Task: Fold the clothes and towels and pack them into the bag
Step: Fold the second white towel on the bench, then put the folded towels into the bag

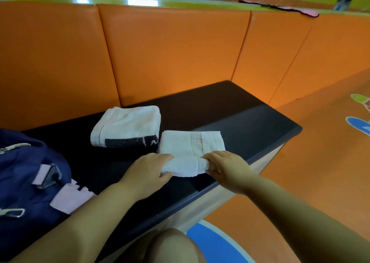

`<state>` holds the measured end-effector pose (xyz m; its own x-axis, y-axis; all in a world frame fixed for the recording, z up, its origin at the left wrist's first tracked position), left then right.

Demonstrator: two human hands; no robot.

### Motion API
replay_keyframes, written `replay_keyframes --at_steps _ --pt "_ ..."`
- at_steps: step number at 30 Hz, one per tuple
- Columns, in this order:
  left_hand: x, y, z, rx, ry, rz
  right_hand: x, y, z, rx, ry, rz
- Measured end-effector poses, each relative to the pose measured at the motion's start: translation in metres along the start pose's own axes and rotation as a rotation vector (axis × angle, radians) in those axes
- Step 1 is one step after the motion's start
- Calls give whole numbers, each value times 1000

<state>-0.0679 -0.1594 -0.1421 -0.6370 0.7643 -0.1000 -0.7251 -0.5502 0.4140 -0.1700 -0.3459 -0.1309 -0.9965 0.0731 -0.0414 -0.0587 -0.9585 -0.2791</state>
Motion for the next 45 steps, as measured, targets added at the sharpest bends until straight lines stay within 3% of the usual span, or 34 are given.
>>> replay_keyframes --at_steps 5,11,14,17,20,24,27,29,38,45 --pt "8 -11 6 383 -73 170 0 5 18 -249 -240 -193" --pt "-5 -16 4 472 10 345 -16 13 19 -212 -145 -310" --pt "-17 -19 1 411 19 439 -26 15 15 -92 -205 -312" --pt "-21 -24 -4 390 -42 509 -28 16 10 -171 -293 -331" --pt "-20 -23 -6 527 -113 558 -27 17 6 -184 -309 -313" --pt "-16 -15 -6 882 -234 616 -25 14 5 -155 -291 -292" --pt "-10 -10 -4 958 -310 549 -20 9 6 -131 -287 -257" --pt "-6 -6 0 963 -268 475 -15 6 8 -115 -275 -240" --pt "36 19 38 538 -131 74 13 -23 16 -72 -365 -160" --pt "81 10 92 301 82 -15 25 -85 40 -62 7 17"
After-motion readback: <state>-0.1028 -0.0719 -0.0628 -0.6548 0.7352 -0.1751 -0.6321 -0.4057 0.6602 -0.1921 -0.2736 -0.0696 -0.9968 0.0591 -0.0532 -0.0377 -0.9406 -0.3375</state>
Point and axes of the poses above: each hand's wrist, its own x-axis away from the middle knuckle, its own z-axis out of the back of the hand, y = z × x, the point moved 4 cm from there along -x, towards the middle knuckle, and after that the axes turned 3 degrees about -x, right-handed, at the moved point
